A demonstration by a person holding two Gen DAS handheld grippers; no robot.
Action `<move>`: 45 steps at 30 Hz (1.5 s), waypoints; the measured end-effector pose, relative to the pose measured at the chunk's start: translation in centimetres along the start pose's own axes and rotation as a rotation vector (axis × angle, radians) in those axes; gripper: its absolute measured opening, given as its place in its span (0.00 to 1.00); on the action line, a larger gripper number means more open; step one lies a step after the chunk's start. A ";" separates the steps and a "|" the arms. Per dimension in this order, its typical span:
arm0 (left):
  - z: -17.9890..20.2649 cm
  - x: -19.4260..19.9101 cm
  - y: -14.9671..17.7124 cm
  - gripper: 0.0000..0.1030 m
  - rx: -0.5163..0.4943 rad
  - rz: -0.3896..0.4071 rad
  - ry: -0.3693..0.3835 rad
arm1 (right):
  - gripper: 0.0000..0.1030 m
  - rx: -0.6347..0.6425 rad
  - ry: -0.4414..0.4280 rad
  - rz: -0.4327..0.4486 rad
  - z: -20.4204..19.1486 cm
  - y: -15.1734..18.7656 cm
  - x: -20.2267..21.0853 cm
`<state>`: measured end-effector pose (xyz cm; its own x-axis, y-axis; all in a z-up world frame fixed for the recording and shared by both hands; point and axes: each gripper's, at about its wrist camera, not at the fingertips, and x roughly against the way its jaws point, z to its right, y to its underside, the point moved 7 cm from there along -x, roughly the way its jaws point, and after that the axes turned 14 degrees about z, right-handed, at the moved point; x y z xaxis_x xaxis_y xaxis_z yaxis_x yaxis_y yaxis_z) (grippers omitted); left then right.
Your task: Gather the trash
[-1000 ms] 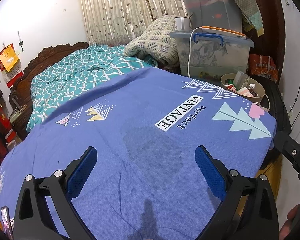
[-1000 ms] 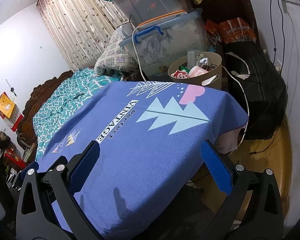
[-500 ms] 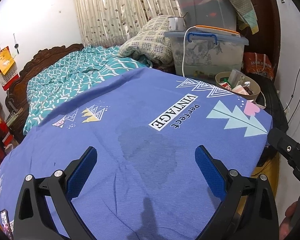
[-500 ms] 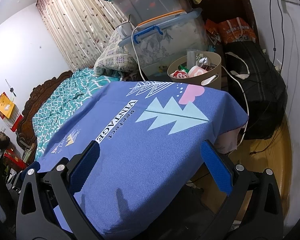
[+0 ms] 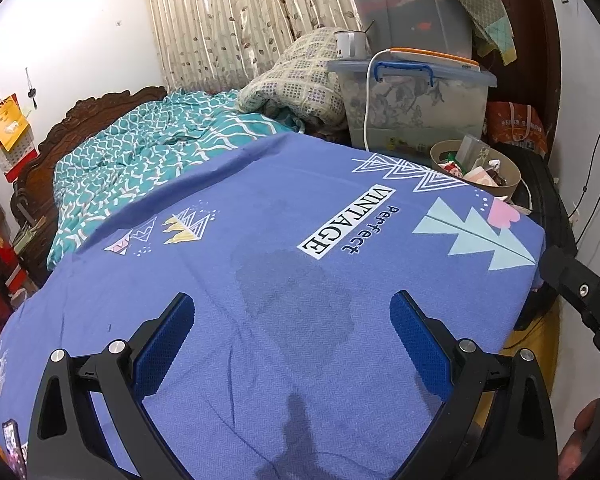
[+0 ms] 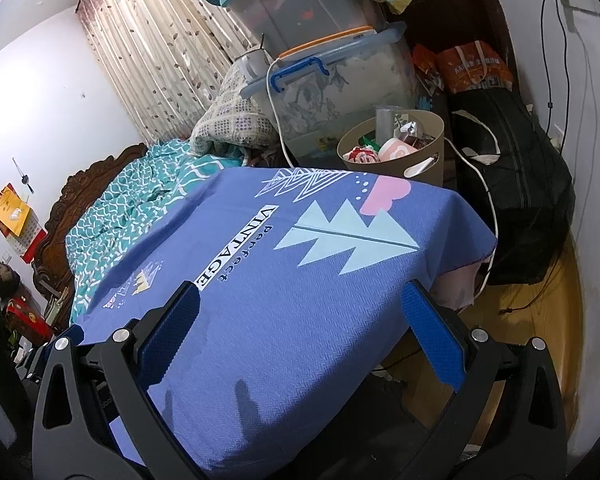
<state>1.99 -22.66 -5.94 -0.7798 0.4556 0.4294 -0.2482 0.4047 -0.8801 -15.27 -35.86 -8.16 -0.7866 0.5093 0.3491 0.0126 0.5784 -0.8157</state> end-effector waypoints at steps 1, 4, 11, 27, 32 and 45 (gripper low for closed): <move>0.0 0.0 0.0 0.92 0.001 0.000 -0.001 | 0.97 0.001 0.000 0.002 -0.1 -0.1 0.1; -0.1 0.0 0.0 0.92 0.005 0.001 0.000 | 0.97 0.005 -0.001 0.007 -0.2 -0.3 0.2; -0.3 -0.1 0.0 0.92 0.021 -0.008 0.001 | 0.97 0.004 0.000 0.012 -0.4 -0.6 0.4; 0.1 0.0 0.2 0.92 0.005 -0.017 0.006 | 0.97 0.006 -0.001 0.014 -0.5 -0.8 0.5; 0.5 0.0 0.6 0.92 0.009 -0.036 0.032 | 0.97 0.006 -0.001 0.014 -0.5 -0.8 0.5; 0.2 -0.7 1.6 0.92 0.028 -0.081 0.028 | 0.97 0.012 0.001 0.016 -0.6 -0.4 0.4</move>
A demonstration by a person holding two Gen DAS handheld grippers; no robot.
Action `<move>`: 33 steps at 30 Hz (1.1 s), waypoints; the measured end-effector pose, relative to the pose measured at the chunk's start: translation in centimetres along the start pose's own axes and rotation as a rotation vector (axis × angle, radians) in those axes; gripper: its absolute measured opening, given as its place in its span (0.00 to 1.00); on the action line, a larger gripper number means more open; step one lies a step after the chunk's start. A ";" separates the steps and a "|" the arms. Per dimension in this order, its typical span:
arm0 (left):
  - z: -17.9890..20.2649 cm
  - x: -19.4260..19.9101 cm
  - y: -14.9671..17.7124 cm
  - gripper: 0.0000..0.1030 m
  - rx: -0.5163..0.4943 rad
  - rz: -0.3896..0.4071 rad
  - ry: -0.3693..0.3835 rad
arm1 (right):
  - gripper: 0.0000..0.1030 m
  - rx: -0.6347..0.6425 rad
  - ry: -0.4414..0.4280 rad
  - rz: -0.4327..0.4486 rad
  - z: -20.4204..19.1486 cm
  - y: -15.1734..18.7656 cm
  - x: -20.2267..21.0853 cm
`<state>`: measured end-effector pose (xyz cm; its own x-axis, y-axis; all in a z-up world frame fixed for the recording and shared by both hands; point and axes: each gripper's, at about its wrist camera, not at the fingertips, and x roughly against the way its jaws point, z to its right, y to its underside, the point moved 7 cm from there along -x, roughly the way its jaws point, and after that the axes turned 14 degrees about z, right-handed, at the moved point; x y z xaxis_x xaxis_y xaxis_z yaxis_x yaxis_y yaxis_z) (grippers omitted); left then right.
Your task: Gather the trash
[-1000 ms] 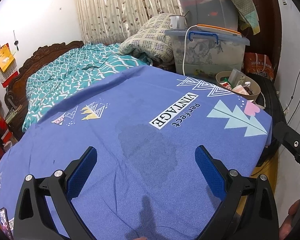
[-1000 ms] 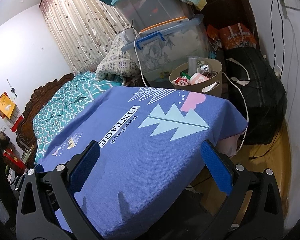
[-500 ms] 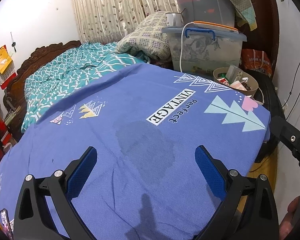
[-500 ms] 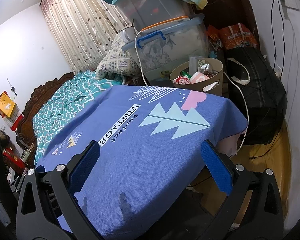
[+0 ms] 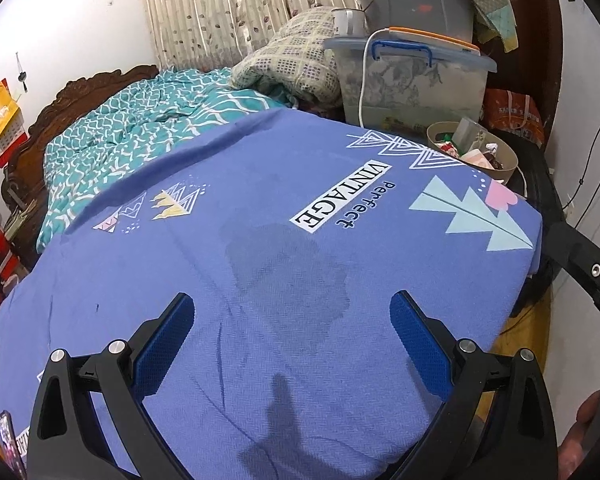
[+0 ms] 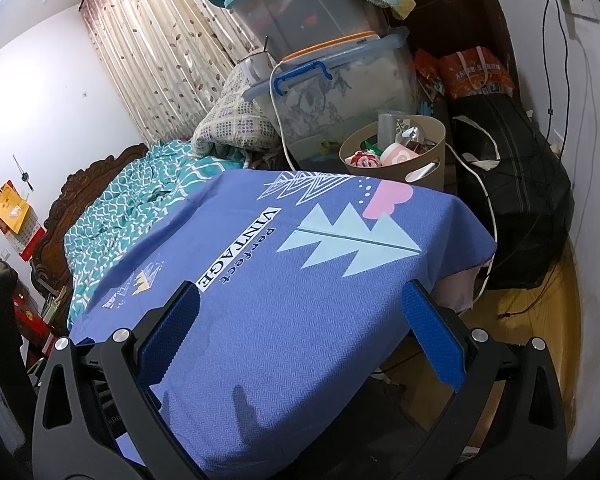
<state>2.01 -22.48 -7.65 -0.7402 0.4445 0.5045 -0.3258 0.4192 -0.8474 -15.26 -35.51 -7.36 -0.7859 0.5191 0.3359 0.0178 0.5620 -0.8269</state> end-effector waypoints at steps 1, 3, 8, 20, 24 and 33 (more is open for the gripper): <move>-0.1 0.0 0.0 0.92 0.003 0.002 -0.002 | 0.97 0.000 0.000 -0.001 0.0 0.0 0.0; -0.2 0.1 0.0 0.92 0.007 0.007 -0.004 | 0.97 0.001 0.000 0.000 0.0 0.0 0.0; -0.2 0.1 -0.1 0.92 0.007 0.016 -0.005 | 0.97 0.000 0.000 -0.001 0.0 0.1 0.0; -0.4 0.0 0.3 0.92 0.003 0.006 -0.009 | 0.97 0.001 0.000 -0.001 -0.1 0.1 0.1; -0.2 -0.1 0.4 0.92 -0.002 0.003 -0.009 | 0.97 0.000 0.001 0.000 -0.1 0.1 0.1; 0.1 -0.1 0.4 0.92 -0.013 0.002 -0.008 | 0.97 -0.001 0.002 -0.003 0.0 0.2 0.1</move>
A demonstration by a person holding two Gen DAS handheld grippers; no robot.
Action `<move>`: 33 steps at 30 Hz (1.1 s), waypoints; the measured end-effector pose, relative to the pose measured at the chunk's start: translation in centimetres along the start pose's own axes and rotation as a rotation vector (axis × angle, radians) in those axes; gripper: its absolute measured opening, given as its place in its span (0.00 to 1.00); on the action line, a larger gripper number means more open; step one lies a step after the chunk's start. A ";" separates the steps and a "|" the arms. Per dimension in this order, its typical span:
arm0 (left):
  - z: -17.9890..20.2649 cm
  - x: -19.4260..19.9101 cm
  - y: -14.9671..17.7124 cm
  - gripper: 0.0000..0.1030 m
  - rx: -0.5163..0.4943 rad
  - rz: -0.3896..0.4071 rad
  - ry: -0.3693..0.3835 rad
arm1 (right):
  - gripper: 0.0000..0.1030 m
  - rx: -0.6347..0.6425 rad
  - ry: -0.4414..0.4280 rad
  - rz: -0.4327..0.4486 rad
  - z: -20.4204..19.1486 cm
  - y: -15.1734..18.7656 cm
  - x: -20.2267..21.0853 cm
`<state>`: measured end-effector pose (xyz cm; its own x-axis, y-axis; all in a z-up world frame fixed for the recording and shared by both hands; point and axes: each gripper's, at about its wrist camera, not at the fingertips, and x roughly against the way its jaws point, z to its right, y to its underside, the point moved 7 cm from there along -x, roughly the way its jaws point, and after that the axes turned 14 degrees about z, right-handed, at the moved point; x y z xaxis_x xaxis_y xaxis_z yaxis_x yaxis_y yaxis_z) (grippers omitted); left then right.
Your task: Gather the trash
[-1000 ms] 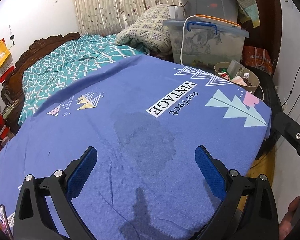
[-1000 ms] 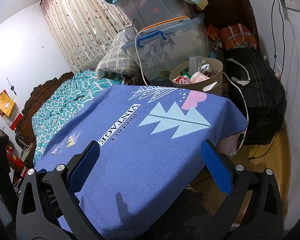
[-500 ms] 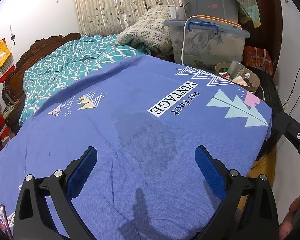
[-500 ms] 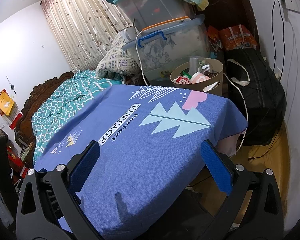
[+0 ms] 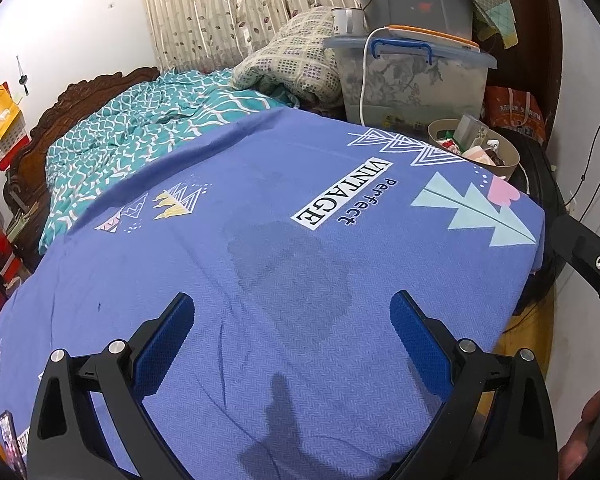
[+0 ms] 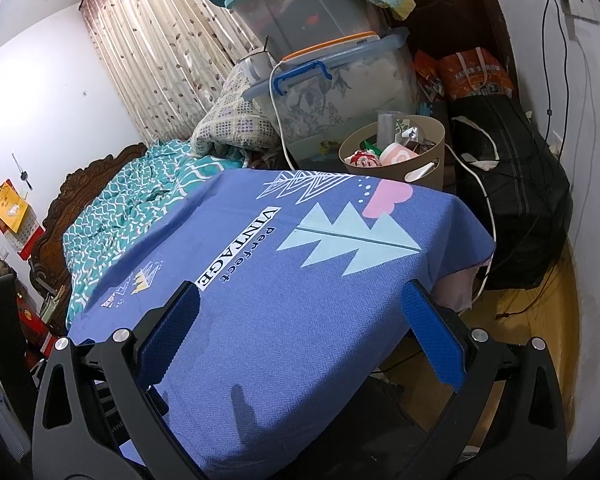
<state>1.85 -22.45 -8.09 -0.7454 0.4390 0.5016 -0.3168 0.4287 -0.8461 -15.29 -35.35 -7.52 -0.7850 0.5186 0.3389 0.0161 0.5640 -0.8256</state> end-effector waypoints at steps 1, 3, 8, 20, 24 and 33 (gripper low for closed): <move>0.0 0.0 0.0 0.92 0.000 0.000 0.000 | 0.97 -0.001 0.000 0.000 0.0 0.0 0.0; 0.1 0.0 0.1 0.92 -0.003 -0.003 0.001 | 0.97 -0.002 0.002 -0.002 0.1 0.1 0.0; 0.4 -0.1 0.3 0.92 -0.013 -0.010 0.007 | 0.97 -0.003 0.003 -0.004 0.2 0.1 0.0; 0.8 -0.3 0.4 0.92 -0.022 -0.014 0.013 | 0.97 -0.003 0.003 -0.003 0.2 0.1 0.0; 1.1 -0.3 0.6 0.92 -0.027 -0.015 0.019 | 0.97 -0.003 0.003 -0.004 0.2 0.1 -0.1; 1.9 0.3 0.5 0.92 -0.046 0.002 0.063 | 0.97 -0.002 0.003 -0.003 0.3 0.1 -0.1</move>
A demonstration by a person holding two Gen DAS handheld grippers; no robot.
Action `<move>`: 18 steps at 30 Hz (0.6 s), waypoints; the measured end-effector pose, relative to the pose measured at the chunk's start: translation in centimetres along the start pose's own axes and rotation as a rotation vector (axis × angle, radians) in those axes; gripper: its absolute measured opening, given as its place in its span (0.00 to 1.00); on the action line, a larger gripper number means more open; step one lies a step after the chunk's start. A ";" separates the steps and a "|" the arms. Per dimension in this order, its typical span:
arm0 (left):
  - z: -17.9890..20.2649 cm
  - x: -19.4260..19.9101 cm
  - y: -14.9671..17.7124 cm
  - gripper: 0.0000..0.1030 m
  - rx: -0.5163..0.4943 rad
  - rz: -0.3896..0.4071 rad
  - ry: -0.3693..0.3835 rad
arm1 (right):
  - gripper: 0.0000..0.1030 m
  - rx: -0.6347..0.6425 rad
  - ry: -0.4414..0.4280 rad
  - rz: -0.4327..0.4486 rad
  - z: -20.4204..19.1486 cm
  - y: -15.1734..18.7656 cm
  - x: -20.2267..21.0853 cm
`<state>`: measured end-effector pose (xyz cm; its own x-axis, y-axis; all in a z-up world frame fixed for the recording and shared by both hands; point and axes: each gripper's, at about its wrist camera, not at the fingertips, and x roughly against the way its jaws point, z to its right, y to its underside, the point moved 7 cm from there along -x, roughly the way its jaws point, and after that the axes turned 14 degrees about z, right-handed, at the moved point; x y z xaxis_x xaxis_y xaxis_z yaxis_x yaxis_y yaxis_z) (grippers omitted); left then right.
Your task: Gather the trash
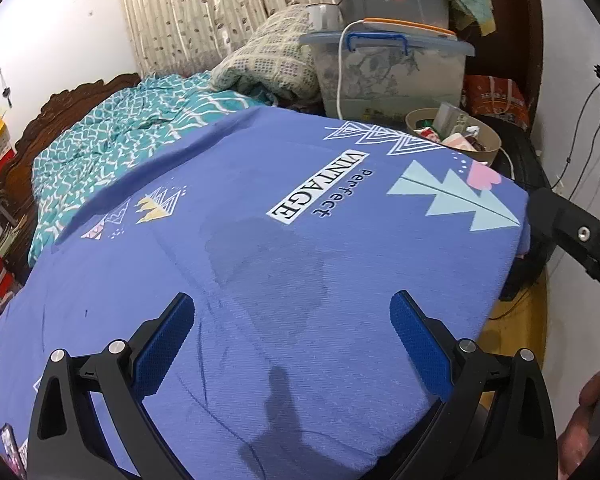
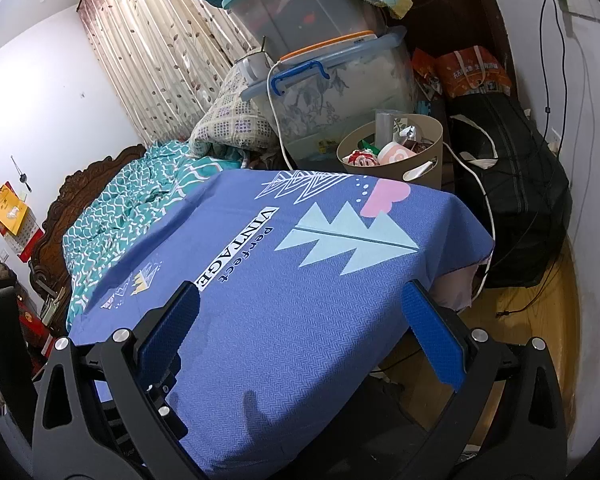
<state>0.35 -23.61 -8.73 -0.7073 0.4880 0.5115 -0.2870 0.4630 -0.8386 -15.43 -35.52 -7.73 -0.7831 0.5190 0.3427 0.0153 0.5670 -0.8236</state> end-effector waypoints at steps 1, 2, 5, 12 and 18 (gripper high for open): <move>0.1 0.0 0.0 0.92 -0.002 0.002 0.002 | 0.97 0.000 0.000 0.000 0.0 0.0 0.0; 0.1 0.1 -0.1 0.92 -0.004 0.005 0.006 | 0.97 0.000 0.000 0.000 0.0 0.0 0.0; 0.3 0.2 -0.2 0.92 -0.007 0.010 0.014 | 0.97 0.000 0.000 0.000 0.0 0.0 0.0; 0.4 0.2 -0.2 0.92 -0.012 0.014 0.018 | 0.97 0.001 0.000 0.000 0.0 0.0 0.0; 0.4 0.2 -0.2 0.92 -0.013 0.013 0.018 | 0.97 0.001 0.000 0.000 0.0 0.0 0.0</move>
<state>0.02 -23.91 -8.54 -0.6994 0.5071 0.5036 -0.2693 0.4658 -0.8429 -15.41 -35.50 -7.74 -0.7833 0.5189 0.3424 0.0148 0.5661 -0.8242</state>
